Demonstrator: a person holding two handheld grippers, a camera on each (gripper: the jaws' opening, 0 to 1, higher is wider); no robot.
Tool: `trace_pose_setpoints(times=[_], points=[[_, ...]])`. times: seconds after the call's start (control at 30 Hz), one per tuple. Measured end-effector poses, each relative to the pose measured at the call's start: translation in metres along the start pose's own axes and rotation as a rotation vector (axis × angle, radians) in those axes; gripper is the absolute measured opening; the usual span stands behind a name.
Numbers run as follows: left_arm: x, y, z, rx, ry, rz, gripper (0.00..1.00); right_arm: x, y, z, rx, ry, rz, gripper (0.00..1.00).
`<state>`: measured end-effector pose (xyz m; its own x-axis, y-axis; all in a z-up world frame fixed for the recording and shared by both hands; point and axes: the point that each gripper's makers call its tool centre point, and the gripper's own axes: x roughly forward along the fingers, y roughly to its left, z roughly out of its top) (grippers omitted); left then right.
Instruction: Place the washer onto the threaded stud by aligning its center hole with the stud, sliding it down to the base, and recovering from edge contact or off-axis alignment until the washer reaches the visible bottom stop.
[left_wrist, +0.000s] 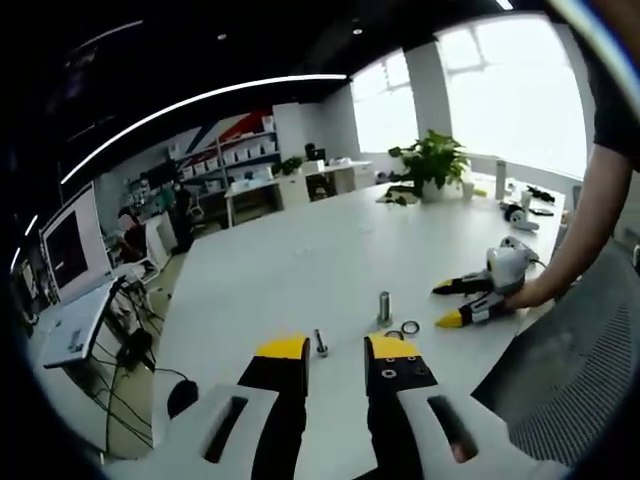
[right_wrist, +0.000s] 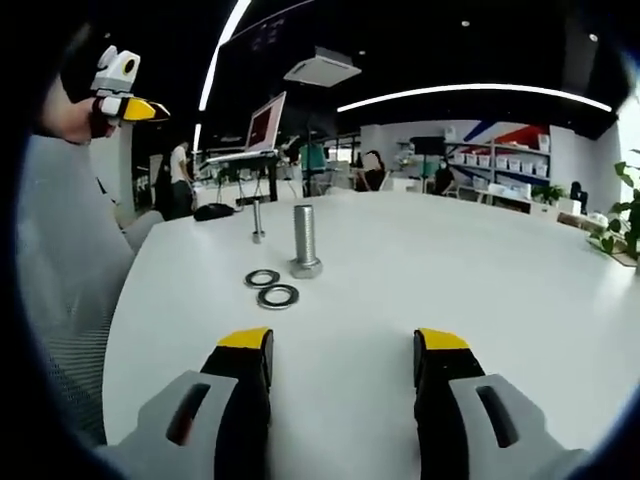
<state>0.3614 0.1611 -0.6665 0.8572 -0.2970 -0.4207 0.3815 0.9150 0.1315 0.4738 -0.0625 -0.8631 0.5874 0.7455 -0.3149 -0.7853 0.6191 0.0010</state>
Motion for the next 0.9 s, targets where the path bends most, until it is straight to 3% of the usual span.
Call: trace_pose_setpoints(times=[0.17, 0.9], points=[[-0.001, 0.001, 0.000, 0.001, 0.001, 0.003, 0.20, 0.010, 0.015, 0.006, -0.032, -0.010, 0.072, 0.59], [0.001, -0.001, -0.003, 0.024, 0.020, -0.005, 0.19, 0.035, 0.046, 0.017, -0.075, -0.024, 0.173, 0.51]])
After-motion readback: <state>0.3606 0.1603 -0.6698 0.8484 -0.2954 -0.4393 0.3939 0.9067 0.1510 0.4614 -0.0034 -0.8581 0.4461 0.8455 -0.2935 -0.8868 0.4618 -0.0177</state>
